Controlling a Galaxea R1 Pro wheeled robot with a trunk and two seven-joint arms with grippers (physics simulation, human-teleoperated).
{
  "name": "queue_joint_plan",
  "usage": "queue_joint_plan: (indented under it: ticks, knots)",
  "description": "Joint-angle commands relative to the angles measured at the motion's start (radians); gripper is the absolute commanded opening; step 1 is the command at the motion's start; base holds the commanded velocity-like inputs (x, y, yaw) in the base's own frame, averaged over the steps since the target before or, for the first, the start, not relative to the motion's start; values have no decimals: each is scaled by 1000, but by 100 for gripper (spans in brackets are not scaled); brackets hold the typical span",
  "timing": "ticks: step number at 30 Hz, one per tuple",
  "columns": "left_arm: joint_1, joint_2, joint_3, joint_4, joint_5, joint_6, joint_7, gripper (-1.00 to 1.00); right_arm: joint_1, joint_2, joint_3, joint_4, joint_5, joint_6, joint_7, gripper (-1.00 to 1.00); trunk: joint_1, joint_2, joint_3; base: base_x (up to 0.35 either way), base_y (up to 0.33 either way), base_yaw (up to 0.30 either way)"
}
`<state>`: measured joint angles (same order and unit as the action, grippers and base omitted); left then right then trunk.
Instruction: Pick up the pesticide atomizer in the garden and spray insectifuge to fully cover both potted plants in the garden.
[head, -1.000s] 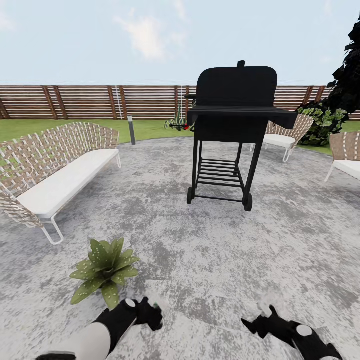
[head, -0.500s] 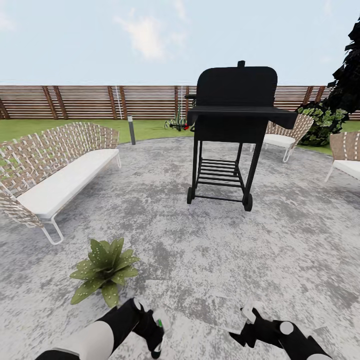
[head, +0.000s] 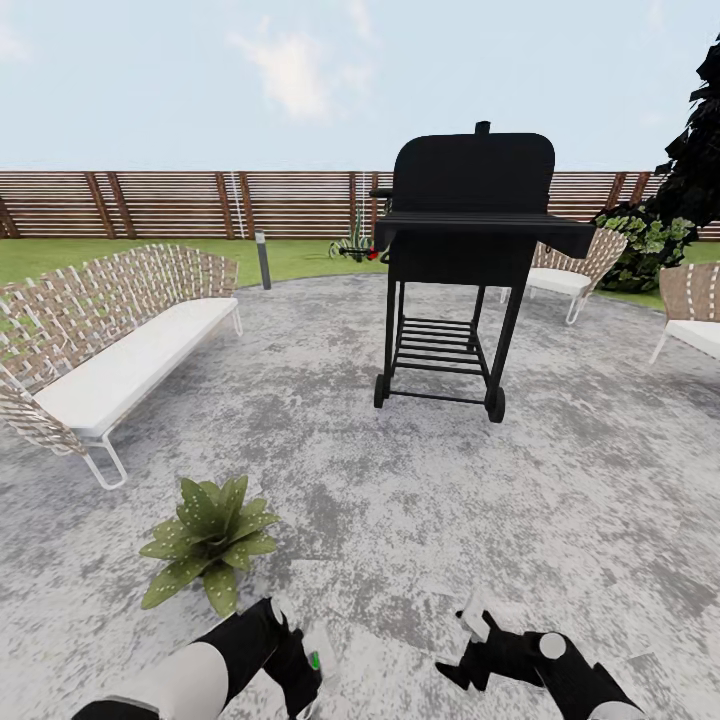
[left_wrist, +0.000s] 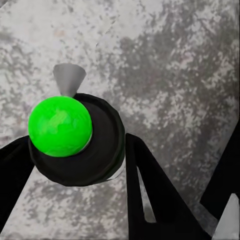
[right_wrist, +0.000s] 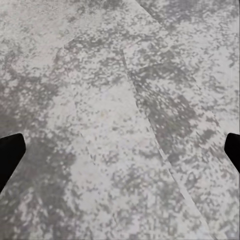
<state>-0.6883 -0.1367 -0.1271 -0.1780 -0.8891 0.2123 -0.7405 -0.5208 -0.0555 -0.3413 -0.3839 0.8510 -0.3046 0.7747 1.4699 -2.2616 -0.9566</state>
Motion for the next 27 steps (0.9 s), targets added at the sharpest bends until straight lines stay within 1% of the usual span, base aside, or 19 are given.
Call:
queue_joint_plan:
  ticks: [1,3,6,8,9,10,11,12,14,15,16,19,20,22,26,27]
  knots:
    - [0,0,-7,-3,-12,21,-17,-100,-1,2,-8,-8,10,-6,35,-100,0,0,-1,0,0,0]
    - [0,0,-8,-9,-28,29,-28,-100,-1,4,-8,-15,10,-6,69,-100,0,0,-1,0,0,0]
    - [0,-1,-8,-29,-33,37,-32,-100,-1,8,-6,-32,10,-6,86,-100,0,0,-1,0,0,0]
    - [0,-8,-8,-34,-37,53,-32,-100,-1,11,24,-50,10,-5,116,-100,0,0,-1,0,0,0]
    - [0,-15,-8,-36,-45,58,-33,-100,-1,14,50,-61,9,-5,130,-100,0,0,-1,0,0,0]
    - [0,-19,-8,-37,-54,60,-33,-100,-1,19,67,-67,9,-5,136,-100,0,0,-1,0,0,0]
    - [-1,-27,-8,-39,-72,62,-33,-100,-1,29,88,-74,8,-5,141,-100,0,0,-1,0,0,0]
    - [-1,-32,-8,-45,-89,63,-33,-100,-1,38,99,-77,8,-5,144,-100,0,0,-1,0,0,0]
    - [-1,-38,-8,-55,-106,63,-38,-100,-1,52,108,-80,8,-5,147,-100,0,0,-1,0,0,0]
    - [-2,-38,-8,-59,-109,64,-46,-100,-1,61,110,-81,9,-5,147,-100,0,0,-1,0,0,0]
    - [-1,-38,-8,-73,-115,64,-72,-100,-1,81,120,-92,9,-5,148,-100,0,0,-1,0,0,0]
    - [0,-38,-7,-93,-129,66,-97,-100,-1,100,159,-120,8,-5,148,-100,0,0,-1,0,0,0]
    - [3,-38,-6,-96,-136,67,-99,-100,-1,111,170,-125,7,-4,148,-100,0,0,-1,0,0,0]
    - [10,-37,-4,-98,-143,73,-98,-100,-1,124,178,-127,5,-4,146,-100,0,0,-1,0,0,0]
    - [14,-35,-3,-97,-143,76,-83,-100,-1,132,180,-121,2,-2,144,-100,0,0,-1,0,0,0]
    - [15,-35,-3,-96,-141,76,-81,-100,-1,138,180,-120,2,-2,144,-100,0,0,-1,0,0,0]
